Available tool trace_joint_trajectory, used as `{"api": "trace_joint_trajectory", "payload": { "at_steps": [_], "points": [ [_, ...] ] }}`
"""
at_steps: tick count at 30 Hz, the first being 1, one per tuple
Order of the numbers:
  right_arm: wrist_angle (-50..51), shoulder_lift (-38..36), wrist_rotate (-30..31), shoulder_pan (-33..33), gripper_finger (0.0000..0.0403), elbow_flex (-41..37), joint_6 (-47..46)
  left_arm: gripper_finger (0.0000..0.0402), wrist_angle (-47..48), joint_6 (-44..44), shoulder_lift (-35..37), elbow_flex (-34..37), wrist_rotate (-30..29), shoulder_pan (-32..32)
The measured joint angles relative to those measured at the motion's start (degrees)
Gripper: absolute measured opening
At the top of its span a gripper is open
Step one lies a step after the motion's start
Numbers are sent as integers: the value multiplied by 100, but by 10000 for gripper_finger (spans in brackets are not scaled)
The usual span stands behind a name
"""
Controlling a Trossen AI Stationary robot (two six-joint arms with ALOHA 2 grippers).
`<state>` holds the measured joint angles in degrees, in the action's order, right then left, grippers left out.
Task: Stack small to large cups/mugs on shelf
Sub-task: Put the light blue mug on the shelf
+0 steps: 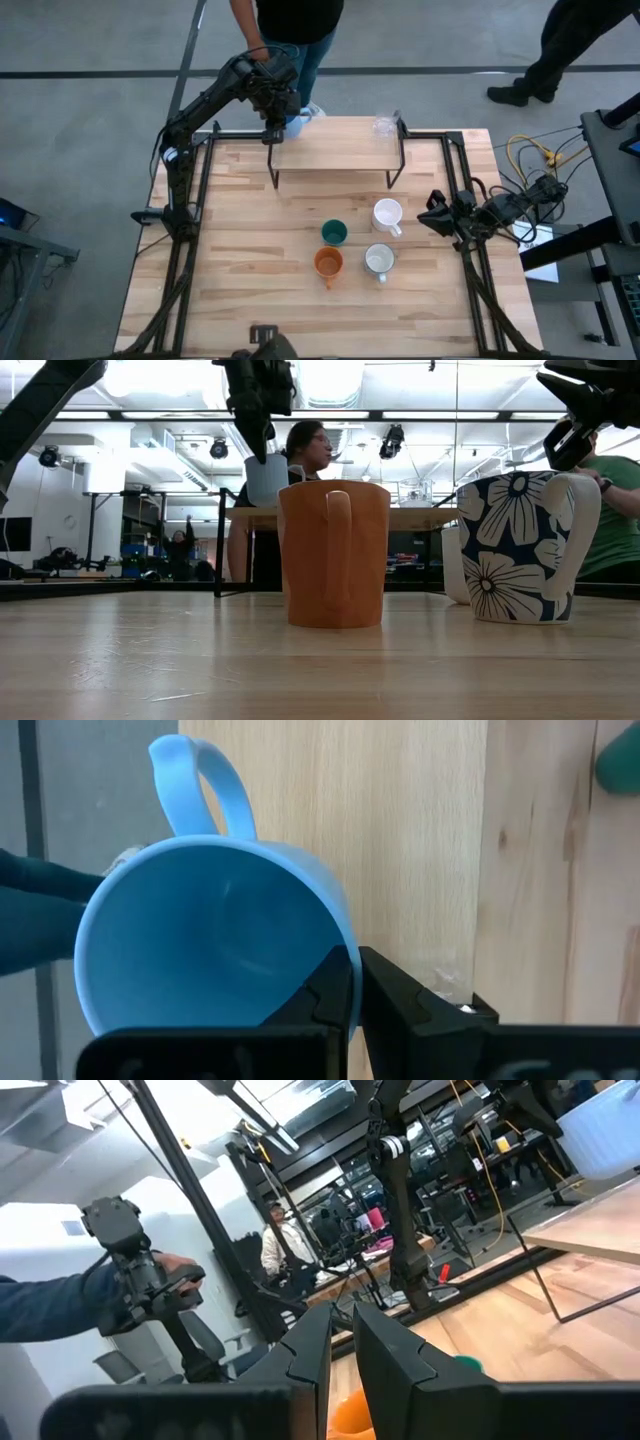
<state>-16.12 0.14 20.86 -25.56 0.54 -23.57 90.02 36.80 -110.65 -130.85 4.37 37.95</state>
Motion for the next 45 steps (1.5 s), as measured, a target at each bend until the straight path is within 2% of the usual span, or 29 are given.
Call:
{"api": "trace_joint_trajectory", "payload": {
  "at_steps": [6, 30, 45],
  "points": [
    [-100, 0, 3, 0, 43, 0, -2, 0, 0, 350, -114, 0, -8, 51],
    [-109, 0, 18, -2, 43, 0, -258, 0, -22, 523, -158, 387, -22, 168],
    [-104, 0, 20, -2, 43, 0, -304, 0, -2, 729, -160, 356, -350, 212]
  ]
}}
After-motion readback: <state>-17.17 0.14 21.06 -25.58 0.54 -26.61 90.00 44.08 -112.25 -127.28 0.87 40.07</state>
